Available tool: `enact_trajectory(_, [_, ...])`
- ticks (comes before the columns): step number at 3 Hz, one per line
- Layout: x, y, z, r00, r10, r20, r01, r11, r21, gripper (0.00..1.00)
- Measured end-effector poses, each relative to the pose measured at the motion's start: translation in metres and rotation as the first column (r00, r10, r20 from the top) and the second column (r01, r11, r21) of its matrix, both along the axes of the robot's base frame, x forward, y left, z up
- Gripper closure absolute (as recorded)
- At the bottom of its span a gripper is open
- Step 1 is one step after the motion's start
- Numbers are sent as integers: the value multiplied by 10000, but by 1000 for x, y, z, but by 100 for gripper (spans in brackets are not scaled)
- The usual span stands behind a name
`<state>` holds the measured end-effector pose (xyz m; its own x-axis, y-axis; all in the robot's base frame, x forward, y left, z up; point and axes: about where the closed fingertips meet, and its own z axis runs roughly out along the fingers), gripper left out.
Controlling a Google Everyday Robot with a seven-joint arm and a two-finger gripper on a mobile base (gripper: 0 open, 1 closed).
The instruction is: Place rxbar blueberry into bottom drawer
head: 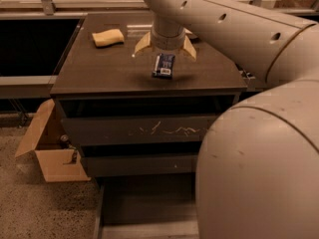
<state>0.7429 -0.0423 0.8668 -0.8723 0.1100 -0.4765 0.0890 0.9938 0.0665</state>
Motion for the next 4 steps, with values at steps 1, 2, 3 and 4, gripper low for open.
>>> enact_trajectory(1, [6, 7, -5, 9983, 410, 409, -407, 9991, -82, 0])
enact_trajectory(2, [10, 10, -21, 9974, 560, 448, -562, 9984, 38, 0])
enact_trajectory(3, [11, 8, -33, 9980, 506, 385, -513, 9985, 190, 0])
enact_trajectory(4, [10, -2, -46, 9993, 360, 119, -362, 9992, 165, 27])
